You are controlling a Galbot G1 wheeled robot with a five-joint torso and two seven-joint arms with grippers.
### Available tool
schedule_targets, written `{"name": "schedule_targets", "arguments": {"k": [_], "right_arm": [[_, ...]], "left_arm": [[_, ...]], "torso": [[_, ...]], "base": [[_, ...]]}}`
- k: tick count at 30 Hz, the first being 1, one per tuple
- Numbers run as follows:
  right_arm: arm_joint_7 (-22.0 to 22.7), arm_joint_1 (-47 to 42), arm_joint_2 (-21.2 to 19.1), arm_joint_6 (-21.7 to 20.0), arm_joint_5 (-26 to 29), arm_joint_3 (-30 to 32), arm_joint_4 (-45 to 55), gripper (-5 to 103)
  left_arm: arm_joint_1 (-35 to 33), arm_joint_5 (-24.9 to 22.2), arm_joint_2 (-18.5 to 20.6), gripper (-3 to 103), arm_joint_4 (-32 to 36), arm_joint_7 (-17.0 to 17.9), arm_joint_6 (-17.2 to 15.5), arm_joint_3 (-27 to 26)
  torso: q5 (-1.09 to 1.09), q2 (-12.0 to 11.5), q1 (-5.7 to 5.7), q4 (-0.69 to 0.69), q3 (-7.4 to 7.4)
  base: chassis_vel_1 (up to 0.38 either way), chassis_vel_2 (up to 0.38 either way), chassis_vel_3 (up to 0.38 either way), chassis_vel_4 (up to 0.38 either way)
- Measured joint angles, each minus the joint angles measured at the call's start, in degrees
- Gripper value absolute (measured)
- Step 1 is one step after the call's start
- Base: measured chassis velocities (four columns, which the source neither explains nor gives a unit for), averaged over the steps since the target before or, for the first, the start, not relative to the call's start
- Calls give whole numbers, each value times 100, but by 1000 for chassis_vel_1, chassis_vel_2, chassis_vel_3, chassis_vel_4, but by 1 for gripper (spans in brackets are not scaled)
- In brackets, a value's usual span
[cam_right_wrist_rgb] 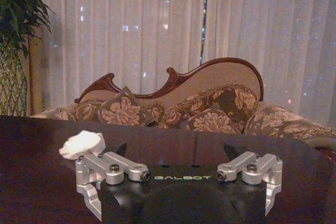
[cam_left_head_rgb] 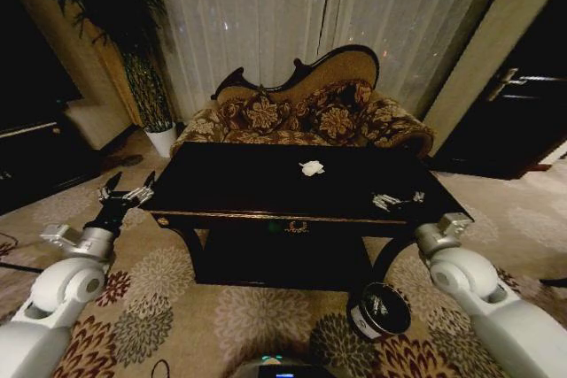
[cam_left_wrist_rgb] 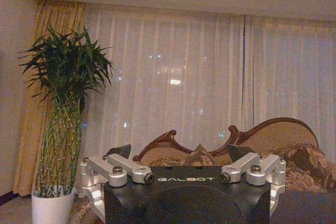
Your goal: Move to the front of the table and place the trash on the table into the trash bin.
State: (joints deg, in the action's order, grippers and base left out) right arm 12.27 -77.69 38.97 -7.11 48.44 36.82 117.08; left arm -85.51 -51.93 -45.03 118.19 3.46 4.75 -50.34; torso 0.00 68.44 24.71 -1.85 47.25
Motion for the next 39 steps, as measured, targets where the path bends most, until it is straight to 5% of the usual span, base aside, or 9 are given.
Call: {"name": "schedule_targets", "arguments": {"k": [21,39], "right_arm": [[-15,2035,-381,1,131,-1958,-999,100],[-18,3814,120,-71,-3,-3855,-1856,100]], "left_arm": [[0,0,0,100,0,0,0,0],[0,0,0,100,0,0,0,0]], "torso": [[1,0,0,1,0],[-1,0,0,1,0]], "base": [[0,0,0,0],[0,0,0,0]]}}
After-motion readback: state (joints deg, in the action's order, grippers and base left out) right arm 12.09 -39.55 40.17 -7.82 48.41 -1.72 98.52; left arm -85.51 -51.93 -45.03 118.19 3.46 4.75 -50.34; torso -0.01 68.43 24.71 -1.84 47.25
